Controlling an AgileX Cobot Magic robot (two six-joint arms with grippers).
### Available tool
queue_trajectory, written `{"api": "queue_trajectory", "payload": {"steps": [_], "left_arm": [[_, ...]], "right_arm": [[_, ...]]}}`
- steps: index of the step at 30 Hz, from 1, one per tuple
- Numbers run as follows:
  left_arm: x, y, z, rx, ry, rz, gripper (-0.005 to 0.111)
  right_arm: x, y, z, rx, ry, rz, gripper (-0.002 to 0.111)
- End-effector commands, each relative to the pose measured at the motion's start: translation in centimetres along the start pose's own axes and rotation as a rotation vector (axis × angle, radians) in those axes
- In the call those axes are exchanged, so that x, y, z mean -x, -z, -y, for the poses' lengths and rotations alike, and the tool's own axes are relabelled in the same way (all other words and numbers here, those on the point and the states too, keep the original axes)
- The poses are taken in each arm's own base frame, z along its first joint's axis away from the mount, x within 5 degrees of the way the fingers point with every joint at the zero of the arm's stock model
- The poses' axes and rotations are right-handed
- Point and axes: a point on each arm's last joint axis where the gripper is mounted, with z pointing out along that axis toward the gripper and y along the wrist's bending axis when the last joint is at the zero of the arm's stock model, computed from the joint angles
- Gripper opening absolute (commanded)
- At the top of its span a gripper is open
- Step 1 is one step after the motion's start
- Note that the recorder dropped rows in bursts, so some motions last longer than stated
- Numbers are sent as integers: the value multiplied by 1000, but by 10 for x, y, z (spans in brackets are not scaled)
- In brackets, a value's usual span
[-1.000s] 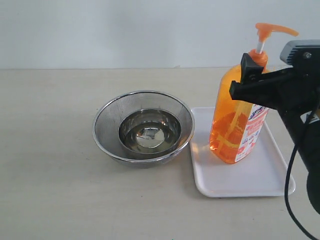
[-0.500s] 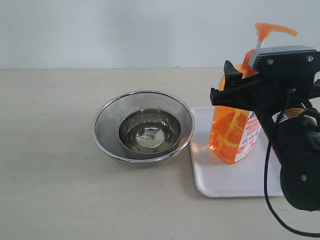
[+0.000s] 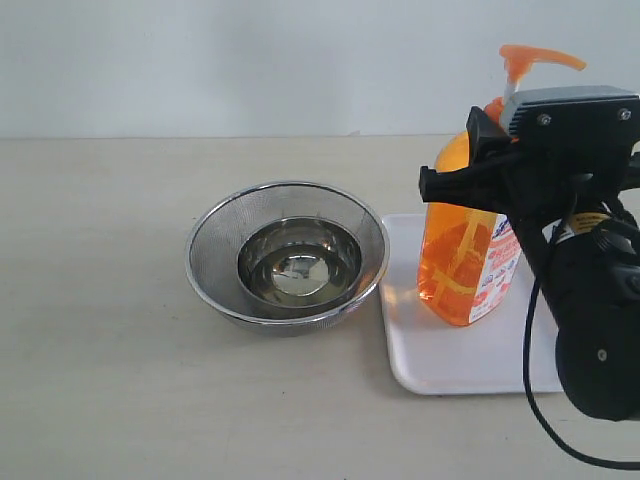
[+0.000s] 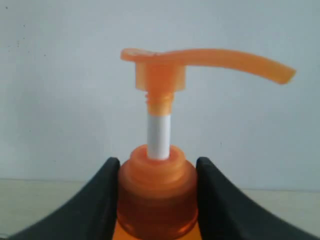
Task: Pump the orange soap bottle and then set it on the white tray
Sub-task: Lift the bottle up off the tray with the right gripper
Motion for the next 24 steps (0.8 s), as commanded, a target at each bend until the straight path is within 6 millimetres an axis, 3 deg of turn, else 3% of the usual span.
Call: {"api": "queue_trajectory", "payload": {"steps": [1,8,13,24], "left_arm": [[-1,0,0,-2,10,1,7],[-1,0,0,-2,10,1,7],[-1,0,0,-2,10,1,7],[-1,0,0,-2,10,1,7]], "right_arm": [[-7,-1,2,-5,19,-54,0],[1,0,2,0,89,-29,0],[19,4,4,11,47,10,0],[47,13,2,121,132,43,0]]}}
